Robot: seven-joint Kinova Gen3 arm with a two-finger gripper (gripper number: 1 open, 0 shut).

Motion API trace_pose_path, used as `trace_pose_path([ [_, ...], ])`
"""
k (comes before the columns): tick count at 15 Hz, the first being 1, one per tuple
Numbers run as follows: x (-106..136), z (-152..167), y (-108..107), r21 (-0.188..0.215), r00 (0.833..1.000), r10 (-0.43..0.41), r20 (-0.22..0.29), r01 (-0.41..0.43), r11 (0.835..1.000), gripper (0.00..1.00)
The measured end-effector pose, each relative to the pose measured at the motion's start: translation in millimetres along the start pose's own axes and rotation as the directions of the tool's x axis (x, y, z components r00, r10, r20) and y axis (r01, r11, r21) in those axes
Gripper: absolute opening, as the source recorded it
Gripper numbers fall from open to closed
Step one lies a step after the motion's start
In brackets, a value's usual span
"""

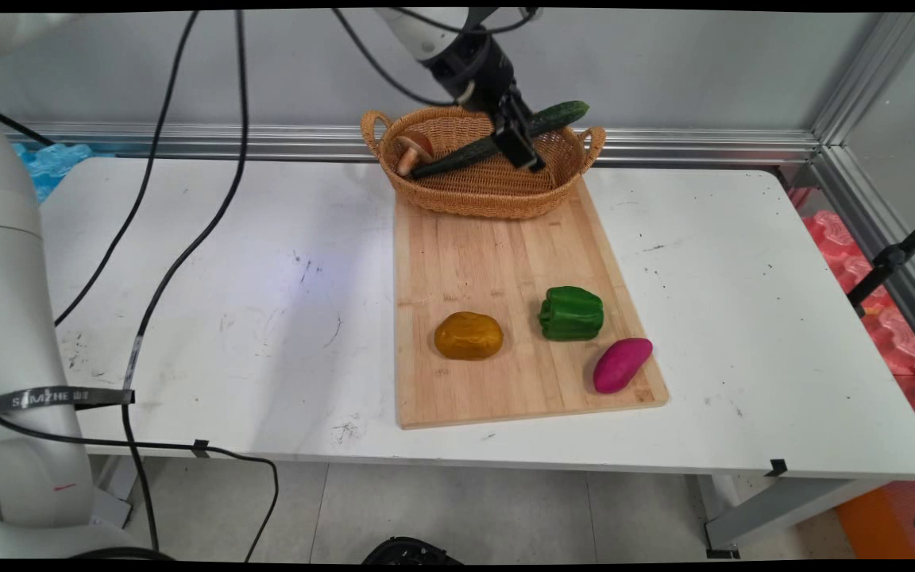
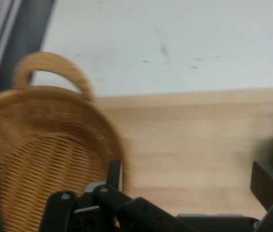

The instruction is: Pick up the potato from the cutting board

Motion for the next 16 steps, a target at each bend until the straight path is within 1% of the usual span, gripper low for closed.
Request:
trace_pose_path([
  [4, -14.5, -12.5, 37.7, -0.044, 0.999, 0.015, 0.032, -0.013, 0.999, 1.0],
  [7, -42.3, -20.5, 73.3, -0.071, 0.997, 0.037, 0.074, -0.032, 0.997, 1.0],
  [10, -70.6, -22.1, 100.5, -0.082, 0.993, 0.055, 0.107, -0.046, 0.996, 1.0],
  [16, -107.8, -13.0, 139.3, -0.106, 0.989, 0.068, 0.133, -0.054, 0.993, 1.0],
])
